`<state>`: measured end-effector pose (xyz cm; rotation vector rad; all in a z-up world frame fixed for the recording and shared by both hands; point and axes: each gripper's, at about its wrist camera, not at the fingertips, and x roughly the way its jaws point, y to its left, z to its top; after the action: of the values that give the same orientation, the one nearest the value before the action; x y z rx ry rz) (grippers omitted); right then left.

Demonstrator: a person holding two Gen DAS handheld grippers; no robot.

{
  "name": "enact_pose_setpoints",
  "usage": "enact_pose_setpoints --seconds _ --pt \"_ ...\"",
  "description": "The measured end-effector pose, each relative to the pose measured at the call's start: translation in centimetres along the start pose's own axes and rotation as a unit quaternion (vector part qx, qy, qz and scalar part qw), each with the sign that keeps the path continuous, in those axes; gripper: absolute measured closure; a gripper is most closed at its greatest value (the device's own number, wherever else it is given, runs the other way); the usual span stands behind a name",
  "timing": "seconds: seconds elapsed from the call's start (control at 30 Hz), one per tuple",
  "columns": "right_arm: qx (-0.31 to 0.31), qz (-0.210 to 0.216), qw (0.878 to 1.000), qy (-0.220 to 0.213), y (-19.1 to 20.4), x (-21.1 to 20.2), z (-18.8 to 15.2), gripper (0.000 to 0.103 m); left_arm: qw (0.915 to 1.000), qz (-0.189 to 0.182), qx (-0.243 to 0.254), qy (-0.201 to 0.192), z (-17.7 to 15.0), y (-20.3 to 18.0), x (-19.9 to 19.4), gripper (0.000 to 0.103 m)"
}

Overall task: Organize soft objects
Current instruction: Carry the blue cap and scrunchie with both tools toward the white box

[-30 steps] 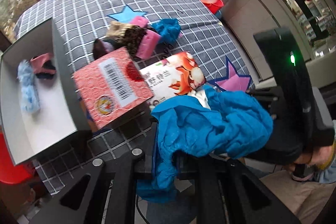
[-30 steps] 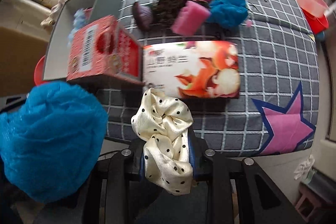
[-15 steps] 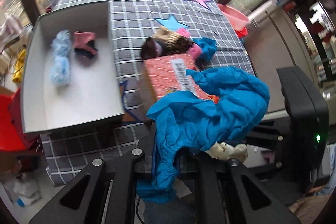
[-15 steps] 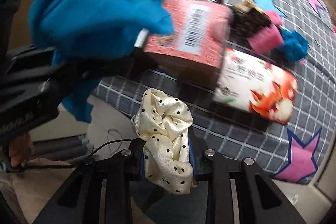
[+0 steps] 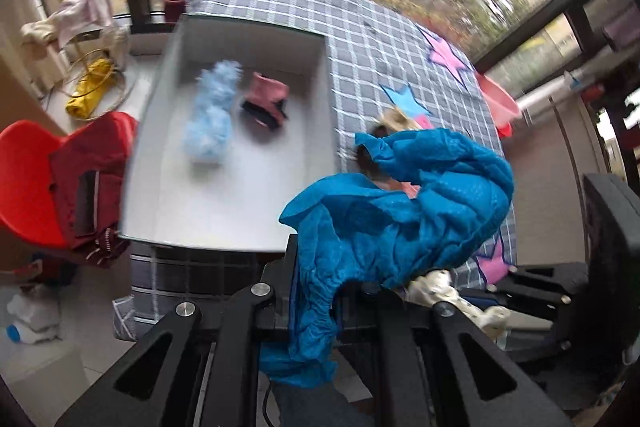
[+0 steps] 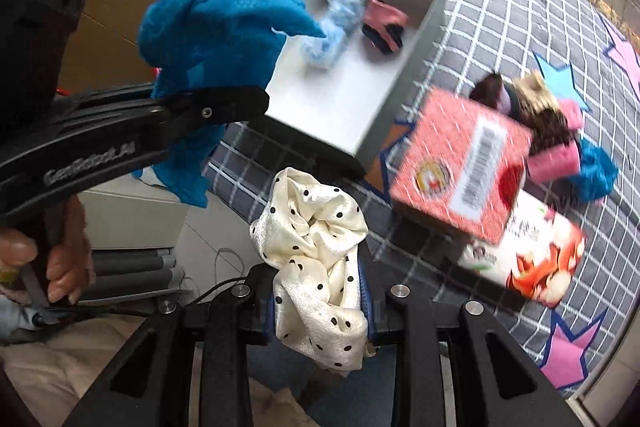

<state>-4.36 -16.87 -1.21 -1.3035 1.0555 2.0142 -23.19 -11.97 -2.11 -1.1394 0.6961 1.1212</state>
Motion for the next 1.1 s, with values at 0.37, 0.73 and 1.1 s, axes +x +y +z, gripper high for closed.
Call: enact_pose_setpoints --seconds 0.37,0.73,1.1 --pt "0.019 -0.012 1.0 -0.017 0.8 -0.5 5.3 0.072 0.9975 0.025 -0.062 -0.022 1.5 5.0 -0.4 0.089" --pt "0.06 -0.011 0.998 -0.018 1.1 1.0 9.2 0.072 0.9962 0.038 -0.074 -0.024 2.5 6.5 0.7 0.09" --pt "0.114 -0.002 0.993 -0.009 -0.2 4.0 11.3 0.072 0.9954 0.059 -0.075 -0.002 4.1 8.1 4.2 0.09"
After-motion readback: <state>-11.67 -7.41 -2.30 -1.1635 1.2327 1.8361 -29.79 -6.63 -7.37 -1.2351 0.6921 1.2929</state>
